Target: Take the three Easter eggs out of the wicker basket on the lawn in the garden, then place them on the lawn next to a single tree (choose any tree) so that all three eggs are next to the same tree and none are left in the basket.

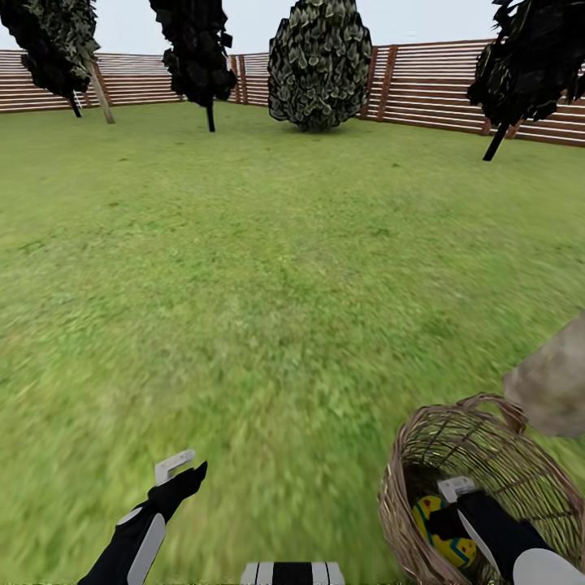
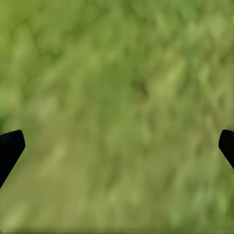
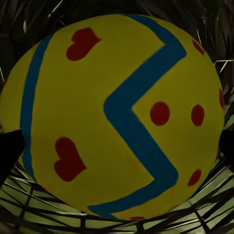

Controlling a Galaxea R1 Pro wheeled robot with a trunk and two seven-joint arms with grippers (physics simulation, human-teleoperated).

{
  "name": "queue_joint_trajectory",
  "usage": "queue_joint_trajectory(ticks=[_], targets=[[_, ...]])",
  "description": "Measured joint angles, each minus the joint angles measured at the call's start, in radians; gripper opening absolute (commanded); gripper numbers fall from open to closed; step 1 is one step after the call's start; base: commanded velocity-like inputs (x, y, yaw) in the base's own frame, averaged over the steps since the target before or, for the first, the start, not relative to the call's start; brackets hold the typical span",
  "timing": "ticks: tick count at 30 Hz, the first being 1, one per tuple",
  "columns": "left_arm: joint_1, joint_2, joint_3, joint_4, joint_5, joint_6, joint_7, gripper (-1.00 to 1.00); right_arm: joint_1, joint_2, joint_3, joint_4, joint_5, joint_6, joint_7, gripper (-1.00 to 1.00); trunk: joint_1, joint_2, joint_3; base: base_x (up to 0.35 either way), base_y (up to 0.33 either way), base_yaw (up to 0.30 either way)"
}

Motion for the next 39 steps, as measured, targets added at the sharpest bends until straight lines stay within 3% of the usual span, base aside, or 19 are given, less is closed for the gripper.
queue_joint_trajectory(ticks=[2,34,39], targets=[[0.0,0.0,0.0,0.0,0.0,0.0,0.0,1.0,0.0,-0.004,-0.001,0.0,-0.002,0.0,0.002,1.0,0.001,-0.001,-0.008,0.0,0.0,0.0],[0.0,-0.008,0.0,0.0,0.0,-0.002,0.0,1.0,0.0,0.0,-0.001,0.0,0.008,-0.001,-0.003,1.0,0.001,-0.001,-0.008,0.0,0.0,0.0],[0.0,-0.01,-0.001,0.001,0.0,-0.001,0.0,1.0,-0.001,0.0,0.002,-0.028,0.008,0.0,-0.003,1.0,0.002,-0.002,-0.023,0.0,0.0,0.0]])
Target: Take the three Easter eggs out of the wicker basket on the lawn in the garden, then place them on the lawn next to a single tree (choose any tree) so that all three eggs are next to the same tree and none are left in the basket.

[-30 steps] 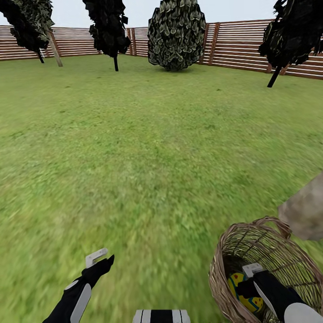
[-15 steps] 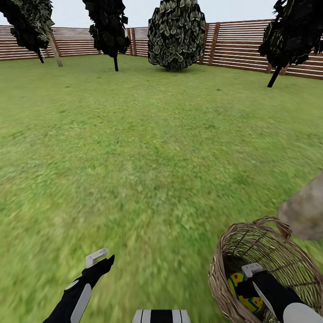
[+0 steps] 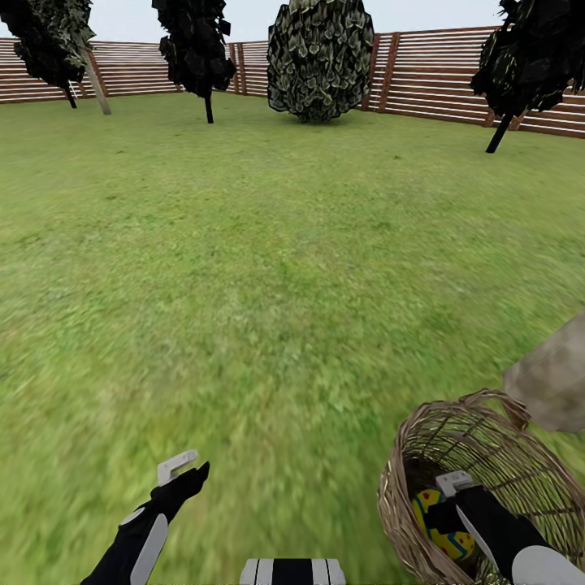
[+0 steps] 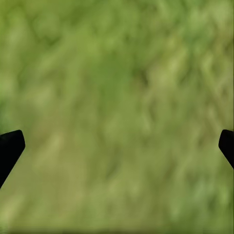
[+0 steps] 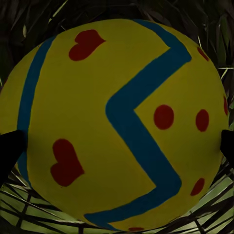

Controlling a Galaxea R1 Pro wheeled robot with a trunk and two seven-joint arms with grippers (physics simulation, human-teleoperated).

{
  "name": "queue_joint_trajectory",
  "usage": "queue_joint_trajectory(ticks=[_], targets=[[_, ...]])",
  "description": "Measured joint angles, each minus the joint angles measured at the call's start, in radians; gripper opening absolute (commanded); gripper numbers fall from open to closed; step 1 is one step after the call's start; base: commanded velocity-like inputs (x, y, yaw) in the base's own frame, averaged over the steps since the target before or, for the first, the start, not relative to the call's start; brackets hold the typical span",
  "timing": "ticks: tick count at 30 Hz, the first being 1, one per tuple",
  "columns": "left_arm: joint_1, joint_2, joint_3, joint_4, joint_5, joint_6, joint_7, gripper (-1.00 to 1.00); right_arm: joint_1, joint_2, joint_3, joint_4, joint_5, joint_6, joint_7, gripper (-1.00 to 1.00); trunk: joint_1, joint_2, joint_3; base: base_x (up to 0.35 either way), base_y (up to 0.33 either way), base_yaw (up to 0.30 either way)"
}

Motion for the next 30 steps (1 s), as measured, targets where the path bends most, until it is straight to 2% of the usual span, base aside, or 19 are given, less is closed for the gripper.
queue_joint_trajectory(ticks=[8,9,14,30], targets=[[0.0,-0.004,-0.005,0.015,0.0,-0.017,0.0,1.0,0.0,0.0,0.0,0.0,0.0,0.0,0.0,1.0,0.0,0.0,0.0,0.0,0.0,0.0],[0.0,-0.004,-0.01,0.021,0.0,-0.018,0.0,1.0,0.0,0.0,0.0,0.0,0.001,0.0,0.0,-1.0,0.0,0.0,0.0,0.0,0.0,0.0],[0.0,-0.004,-0.014,0.025,0.0,-0.019,0.0,1.0,0.0,-0.005,-0.001,0.008,-0.017,-0.027,0.003,-1.0,0.0,0.0,0.0,0.0,0.0,0.0],[0.0,-0.004,-0.014,0.026,0.0,-0.019,0.0,1.0,0.0,-0.001,0.0,0.007,-0.006,-0.032,0.0,-1.0,0.0,0.0,0.0,0.0,0.0,0.0]])
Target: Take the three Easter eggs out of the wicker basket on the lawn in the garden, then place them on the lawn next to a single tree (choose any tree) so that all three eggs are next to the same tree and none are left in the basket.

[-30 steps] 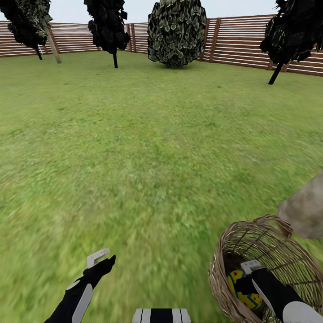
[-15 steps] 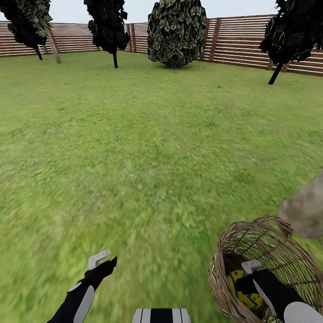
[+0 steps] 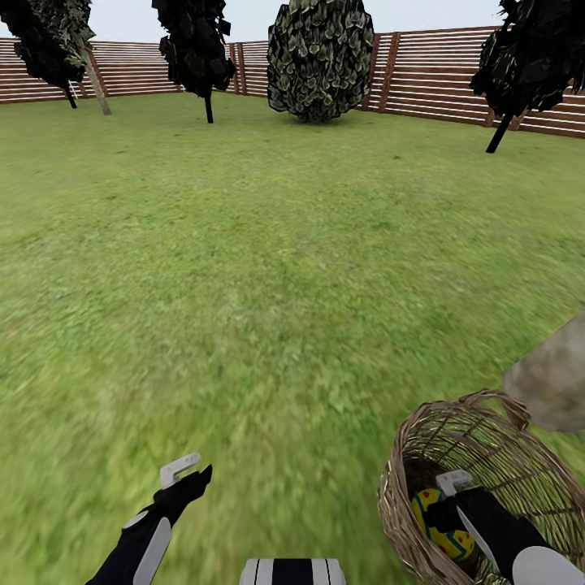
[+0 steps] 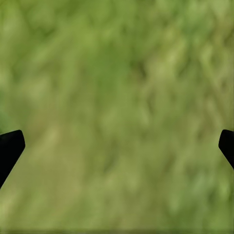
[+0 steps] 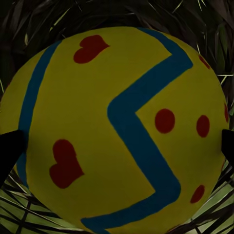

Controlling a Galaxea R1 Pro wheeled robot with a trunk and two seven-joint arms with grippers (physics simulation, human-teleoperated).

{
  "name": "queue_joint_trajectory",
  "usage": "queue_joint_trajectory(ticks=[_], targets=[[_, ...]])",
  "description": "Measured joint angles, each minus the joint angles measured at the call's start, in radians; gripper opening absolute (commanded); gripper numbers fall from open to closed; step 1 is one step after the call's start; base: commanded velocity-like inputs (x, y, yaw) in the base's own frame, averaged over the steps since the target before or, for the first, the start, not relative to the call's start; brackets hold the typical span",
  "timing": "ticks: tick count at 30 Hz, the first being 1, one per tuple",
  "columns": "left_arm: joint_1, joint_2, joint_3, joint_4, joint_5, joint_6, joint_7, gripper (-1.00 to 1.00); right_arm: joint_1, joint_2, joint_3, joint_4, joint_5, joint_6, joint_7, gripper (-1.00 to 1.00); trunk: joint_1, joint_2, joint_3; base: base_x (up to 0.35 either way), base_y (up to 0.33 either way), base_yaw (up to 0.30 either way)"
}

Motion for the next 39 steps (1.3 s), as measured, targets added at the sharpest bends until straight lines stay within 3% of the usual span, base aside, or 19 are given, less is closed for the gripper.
queue_joint_trajectory(ticks=[9,39], targets=[[0.0,-0.004,0.0,0.001,0.0,0.0,0.0,1.0,0.0,0.001,0.0,-0.002,0.004,0.0,0.0,-1.0,0.0,0.0,0.0,0.0,0.0,0.0],[0.0,-0.009,-0.002,0.002,-0.002,0.004,0.002,1.0,0.001,0.0,-0.001,0.022,-0.001,0.0,0.0,-1.0,-0.013,0.007,0.116,0.0,0.0,0.0]])
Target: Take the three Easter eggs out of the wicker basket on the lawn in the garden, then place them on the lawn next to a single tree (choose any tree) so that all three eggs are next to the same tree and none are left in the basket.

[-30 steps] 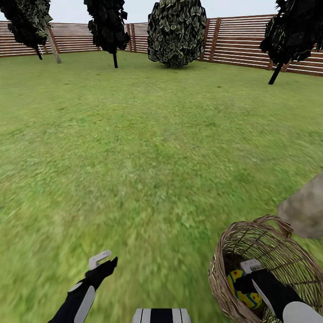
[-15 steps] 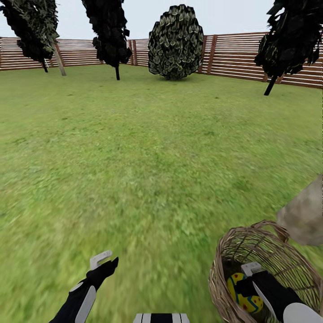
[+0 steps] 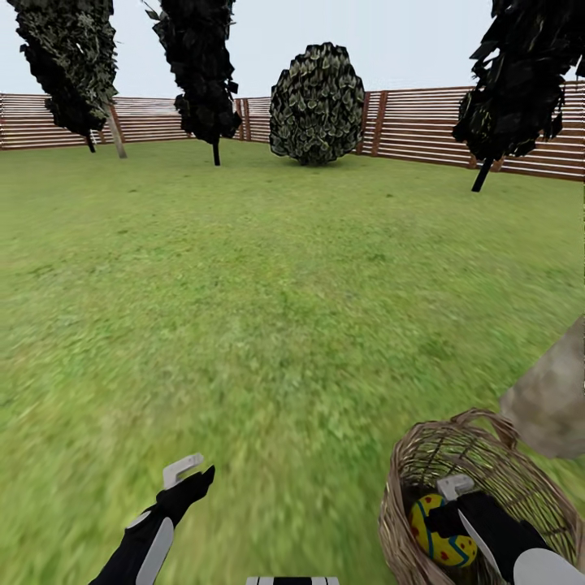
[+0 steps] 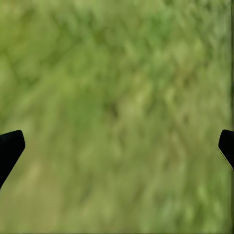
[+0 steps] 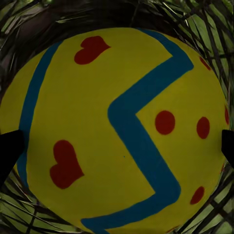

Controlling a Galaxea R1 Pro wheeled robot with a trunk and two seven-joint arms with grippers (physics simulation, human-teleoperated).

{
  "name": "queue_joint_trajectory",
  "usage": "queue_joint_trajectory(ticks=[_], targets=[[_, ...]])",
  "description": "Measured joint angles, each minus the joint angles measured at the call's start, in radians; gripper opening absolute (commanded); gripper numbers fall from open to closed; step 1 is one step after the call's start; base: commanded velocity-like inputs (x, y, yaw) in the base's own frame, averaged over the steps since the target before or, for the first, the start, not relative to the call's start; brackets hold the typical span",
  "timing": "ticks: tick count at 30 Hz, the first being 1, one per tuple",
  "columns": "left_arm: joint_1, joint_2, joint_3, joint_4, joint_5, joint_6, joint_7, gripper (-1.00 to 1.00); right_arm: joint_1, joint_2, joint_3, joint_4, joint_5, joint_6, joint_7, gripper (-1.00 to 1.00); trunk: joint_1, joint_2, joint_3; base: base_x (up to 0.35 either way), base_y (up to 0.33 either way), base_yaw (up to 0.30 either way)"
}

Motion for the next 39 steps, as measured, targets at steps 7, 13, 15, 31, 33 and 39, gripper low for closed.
queue_joint_trajectory(ticks=[7,13,15,31,33,39], targets=[[0.0,-0.001,0.0,0.001,0.0,0.0,0.0,1.0,0.0,0.0,0.0,0.0,0.0,0.0,0.0,-1.0,-0.003,0.002,0.027,0.0,0.0,0.0],[0.0,-0.005,0.0,0.001,0.0,0.0,0.0,1.0,0.0,0.0,0.0,0.0,0.0,0.0,0.0,-1.0,-0.006,0.003,0.05,0.0,0.0,0.0],[0.0,-0.005,-0.003,0.001,0.0,0.0,0.0,1.0,0.0,0.0,0.0,0.0,0.0,0.0,0.0,-1.0,-0.007,0.004,0.058,0.0,0.0,0.0],[0.0,-0.005,-0.035,0.001,0.002,0.002,0.0,1.0,0.0,0.0,0.0,0.0,0.0,0.0,0.0,-1.0,-0.014,0.007,0.12,0.0,0.0,0.0],[0.0,-0.005,-0.035,0.002,0.002,0.001,0.0,1.0,0.0,0.0,0.0,0.0,0.0,0.0,0.0,-1.0,-0.015,0.008,0.128,0.0,0.0,0.0],[0.0,-0.005,-0.035,0.001,0.001,0.002,0.0,1.0,0.0,0.001,0.0,0.0,0.0,0.0,0.0,-1.0,-0.018,0.009,0.151,0.0,0.0,0.0]])
